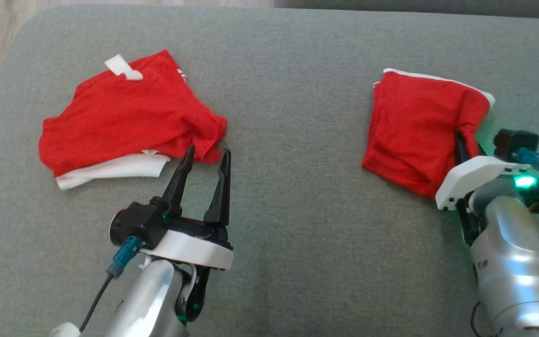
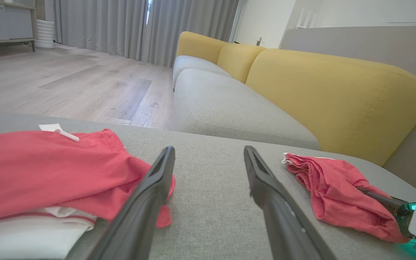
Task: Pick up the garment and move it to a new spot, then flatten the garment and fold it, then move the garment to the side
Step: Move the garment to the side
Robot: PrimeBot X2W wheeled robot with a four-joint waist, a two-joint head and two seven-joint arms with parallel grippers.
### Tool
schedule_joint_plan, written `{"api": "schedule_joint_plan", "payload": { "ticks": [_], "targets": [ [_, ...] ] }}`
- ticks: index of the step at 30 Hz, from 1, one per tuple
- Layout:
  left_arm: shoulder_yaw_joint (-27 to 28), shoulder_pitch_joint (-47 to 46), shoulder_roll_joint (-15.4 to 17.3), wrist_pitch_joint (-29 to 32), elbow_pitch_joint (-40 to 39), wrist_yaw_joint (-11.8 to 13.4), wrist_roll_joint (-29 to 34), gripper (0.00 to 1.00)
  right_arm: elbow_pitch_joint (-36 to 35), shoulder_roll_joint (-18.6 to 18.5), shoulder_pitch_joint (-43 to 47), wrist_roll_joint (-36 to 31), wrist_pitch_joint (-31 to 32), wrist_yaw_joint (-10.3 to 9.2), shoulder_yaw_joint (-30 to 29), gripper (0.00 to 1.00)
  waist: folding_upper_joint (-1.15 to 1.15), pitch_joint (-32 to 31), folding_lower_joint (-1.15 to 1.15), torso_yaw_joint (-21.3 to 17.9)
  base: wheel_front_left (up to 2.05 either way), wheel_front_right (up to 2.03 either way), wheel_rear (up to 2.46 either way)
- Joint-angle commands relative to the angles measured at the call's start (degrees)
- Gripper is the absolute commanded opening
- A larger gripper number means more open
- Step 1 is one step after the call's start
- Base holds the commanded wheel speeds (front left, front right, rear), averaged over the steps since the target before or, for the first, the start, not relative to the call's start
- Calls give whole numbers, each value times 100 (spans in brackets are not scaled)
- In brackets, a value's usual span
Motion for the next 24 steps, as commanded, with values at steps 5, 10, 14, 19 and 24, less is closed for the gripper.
{"api": "schedule_joint_plan", "payload": {
  "ticks": [5, 10, 14, 19, 24],
  "targets": [
    [66, -197, 21, -54, -155, 7, -62, 100, -124, -50, -278, -253, -240, -4, 438, 0, 0, -239, 0, -251, 0, 0, 0],
    [-107, -204, 21, -54, -166, 35, -139, 100, -79, -337, -320, -191, -276, -4, 1037, 0, 0, -406, 0, -442, 0, 0, 0],
    [-273, -219, 20, -55, -199, 80, -214, 100, -2, -751, -307, 46, -204, -4, 1782, 0, 0, -488, 0, -551, 0, 0, 0],
    [-373, -260, 20, -55, -258, 148, -245, 100, 29, -1586, -272, 547, 2, -4, 2765, 0, 0, -413, 0, -599, 0, 0, 0],
    [-427, -372, 20, -55, -290, 138, -233, 100, -79, -2608, -250, 1114, 195, -4, 3527, 0, 0, -160, 0, -503, 0, 0, 0]
  ]
}}
